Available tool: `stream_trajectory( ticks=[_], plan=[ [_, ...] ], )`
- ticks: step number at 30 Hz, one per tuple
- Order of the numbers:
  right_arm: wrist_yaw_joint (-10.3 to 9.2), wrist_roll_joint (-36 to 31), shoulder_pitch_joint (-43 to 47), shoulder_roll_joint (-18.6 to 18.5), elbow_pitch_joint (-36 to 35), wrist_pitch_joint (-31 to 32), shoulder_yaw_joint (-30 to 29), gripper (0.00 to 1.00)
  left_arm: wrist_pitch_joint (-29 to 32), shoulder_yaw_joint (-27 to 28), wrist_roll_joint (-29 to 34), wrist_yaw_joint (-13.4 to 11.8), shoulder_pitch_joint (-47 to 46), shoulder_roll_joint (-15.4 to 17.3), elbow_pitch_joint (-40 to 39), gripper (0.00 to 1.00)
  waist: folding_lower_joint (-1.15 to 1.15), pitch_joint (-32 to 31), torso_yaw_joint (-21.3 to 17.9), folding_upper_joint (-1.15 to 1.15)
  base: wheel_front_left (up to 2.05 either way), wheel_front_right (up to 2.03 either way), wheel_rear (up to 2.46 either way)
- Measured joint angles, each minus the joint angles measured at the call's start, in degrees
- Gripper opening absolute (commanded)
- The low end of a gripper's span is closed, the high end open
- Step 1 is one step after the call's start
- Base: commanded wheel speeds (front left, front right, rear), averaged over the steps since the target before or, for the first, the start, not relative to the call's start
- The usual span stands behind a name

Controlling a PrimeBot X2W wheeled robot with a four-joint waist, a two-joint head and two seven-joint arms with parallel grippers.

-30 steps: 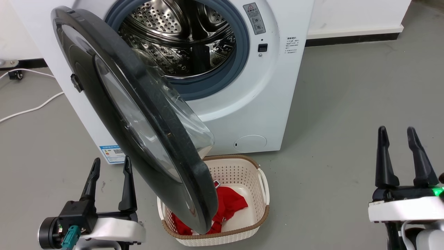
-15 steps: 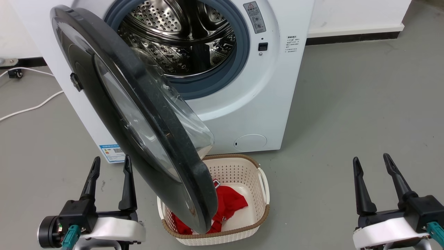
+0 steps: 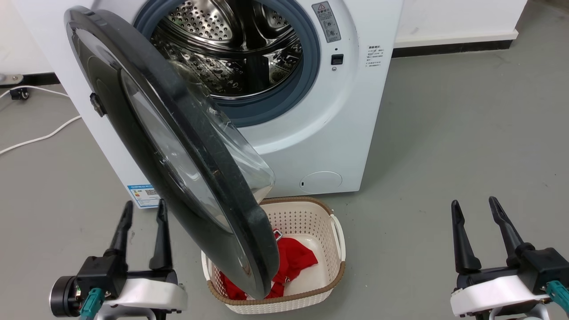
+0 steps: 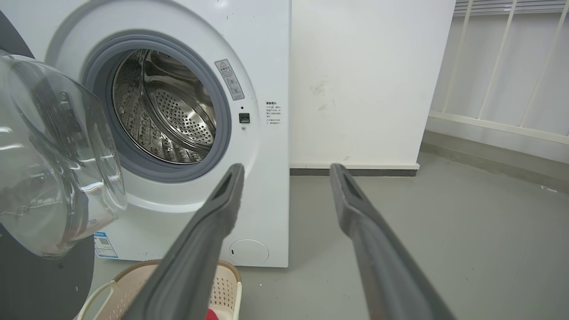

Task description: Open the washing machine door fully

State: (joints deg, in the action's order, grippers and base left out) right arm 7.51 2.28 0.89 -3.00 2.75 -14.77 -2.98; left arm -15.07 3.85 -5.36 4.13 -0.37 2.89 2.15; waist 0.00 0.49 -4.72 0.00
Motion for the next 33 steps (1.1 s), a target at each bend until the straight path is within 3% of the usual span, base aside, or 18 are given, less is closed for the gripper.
stream_trajectory(
  ticks=[6, 18, 19, 24, 29, 33],
  plan=[
    [0.0, 1.3, 0.0, 0.0, 1.0, -0.1, 0.0, 1.0, 0.0, 0.1, 0.6, 0.4, 0.0, 0.0, -1.4, 0.0, 0.0, -0.1, 0.0, 0.0, 0.0, 0.0, 0.0],
    [0.0, 2.2, 0.0, 0.0, 1.5, -0.2, 0.0, 1.0, 0.0, -0.7, 2.7, -1.1, -5.4, 0.0, -20.6, 0.0, 0.01, -0.2, 0.6, 0.0, 0.0, 0.0, 0.0],
    [0.0, 2.3, 0.0, 0.0, 1.7, -0.2, 0.0, 1.0, 0.0, -2.2, 2.8, -1.6, -7.0, 0.0, -26.6, 0.0, 0.0, -0.4, 0.5, 0.0, 0.0, 0.0, 0.0],
    [0.0, 2.5, 0.0, 0.0, 2.1, -0.2, 0.3, 1.0, 0.0, -7.4, 2.8, -1.4, -8.5, 0.0, -34.2, 0.0, 0.0, -0.6, 0.2, 0.0, 0.0, 0.0, 0.0],
    [0.0, 2.8, 0.0, 0.0, 2.6, -0.3, 0.3, 1.0, 0.0, -14.4, 2.0, 0.5, -7.9, 0.0, -35.6, 0.0, 0.01, -0.8, 0.0, 0.0, 0.0, 0.0, 0.0],
    [0.0, 3.2, 0.1, 0.0, 3.0, -0.3, 0.5, 1.0, 0.0, -21.0, 0.5, 1.9, -3.2, 0.1, -31.8, 0.0, 0.0, -1.1, -0.1, 0.0, 0.0, 0.0, 0.0]
  ],
)
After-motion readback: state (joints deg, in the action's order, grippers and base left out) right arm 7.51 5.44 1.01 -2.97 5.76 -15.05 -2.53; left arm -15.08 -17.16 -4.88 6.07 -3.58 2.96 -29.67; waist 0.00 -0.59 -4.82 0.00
